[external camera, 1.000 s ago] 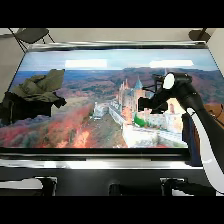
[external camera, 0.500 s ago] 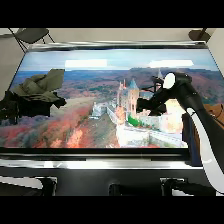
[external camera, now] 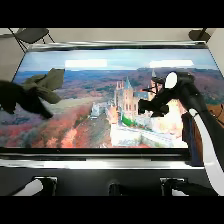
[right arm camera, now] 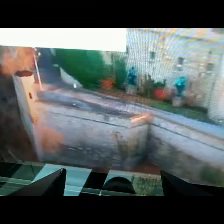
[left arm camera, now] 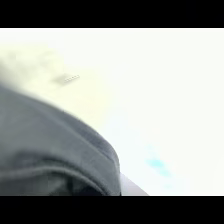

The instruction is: Fold the shirts.

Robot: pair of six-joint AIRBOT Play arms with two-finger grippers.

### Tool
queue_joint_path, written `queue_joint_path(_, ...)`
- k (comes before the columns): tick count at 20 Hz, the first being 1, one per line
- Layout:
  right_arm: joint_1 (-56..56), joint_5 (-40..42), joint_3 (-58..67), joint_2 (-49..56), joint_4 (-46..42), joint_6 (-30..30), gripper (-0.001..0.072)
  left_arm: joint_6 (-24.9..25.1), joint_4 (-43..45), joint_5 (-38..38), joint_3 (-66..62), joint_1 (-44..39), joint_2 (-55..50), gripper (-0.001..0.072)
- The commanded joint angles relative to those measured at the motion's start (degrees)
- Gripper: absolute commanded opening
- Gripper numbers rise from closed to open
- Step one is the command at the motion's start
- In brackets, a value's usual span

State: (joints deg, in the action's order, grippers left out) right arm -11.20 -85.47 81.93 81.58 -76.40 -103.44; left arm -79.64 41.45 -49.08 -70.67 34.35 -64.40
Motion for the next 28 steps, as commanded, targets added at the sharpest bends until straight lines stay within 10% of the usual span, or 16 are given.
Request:
queue_joint_path(1, 0.0, 1.6, 0.0, -6.2, -3.2, 0.6, 0.0672, -0.2, -0.1, 0.1, 0.1, -9.7, 18.4, 0.0028)
queue_joint_path(12, 0.0, 3.3, 0.0, -34.5, -12.0, 0.6, 0.0672, -7.4, 0.2, 9.2, 0.1, -55.4, 21.2, 0.0028)
queue_joint_path(25, 0.0, -3.2, -4.4, -23.2, -9.4, 1.5, 0.0672, -10.2, 7.2, 0.3, 11.6, -60.3, -15.6, 0.0030)
queue_joint_path(26, 0.0, -2.3, -5.7, -21.1, -8.2, 2.8, 0.0673, -10.4, 7.2, -0.9, 11.3, -58.8, -15.3, 0.0163)
queue_joint_path(27, 0.0, -1.2, -6.8, -19.3, -7.5, 3.8, 0.0673, -10.4, 7.2, -3.5, 10.4, -56.6, -15.0, 0.0637)
queue_joint_path(28, 0.0, -0.2, -7.6, -17.6, -6.2, 5.1, 0.0674, -9.9, 7.4, -6.8, 8.8, -54.1, -14.8, 0.0707)
